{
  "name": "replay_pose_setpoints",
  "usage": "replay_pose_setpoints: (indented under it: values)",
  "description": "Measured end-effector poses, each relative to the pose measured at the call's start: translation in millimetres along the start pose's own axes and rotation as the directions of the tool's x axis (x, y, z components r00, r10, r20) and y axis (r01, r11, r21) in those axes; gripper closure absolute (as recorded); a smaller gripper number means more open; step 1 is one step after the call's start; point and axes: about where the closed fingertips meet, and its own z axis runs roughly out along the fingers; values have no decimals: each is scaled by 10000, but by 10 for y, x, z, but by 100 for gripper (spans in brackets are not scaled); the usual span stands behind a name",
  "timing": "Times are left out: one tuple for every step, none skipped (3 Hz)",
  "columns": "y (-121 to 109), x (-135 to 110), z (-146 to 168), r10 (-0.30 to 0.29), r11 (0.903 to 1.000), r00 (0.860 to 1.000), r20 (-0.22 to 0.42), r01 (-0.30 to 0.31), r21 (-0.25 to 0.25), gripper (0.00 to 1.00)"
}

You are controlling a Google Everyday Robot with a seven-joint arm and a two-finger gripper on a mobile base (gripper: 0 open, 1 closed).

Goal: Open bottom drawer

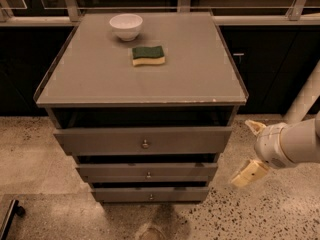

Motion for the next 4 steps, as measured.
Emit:
replay_pose_setpoints:
  values:
    - [-1, -1, -2, -2, 10000, 10000, 1, 2, 4, 0]
    - [-24, 59, 197, 491, 9983, 9981, 375, -502, 304, 0]
    - [-39, 177, 587, 1430, 9869, 9806, 1341, -1516, 556, 0]
    - [-1, 304, 984, 2211, 9709, 9567, 1892, -2341, 495, 0]
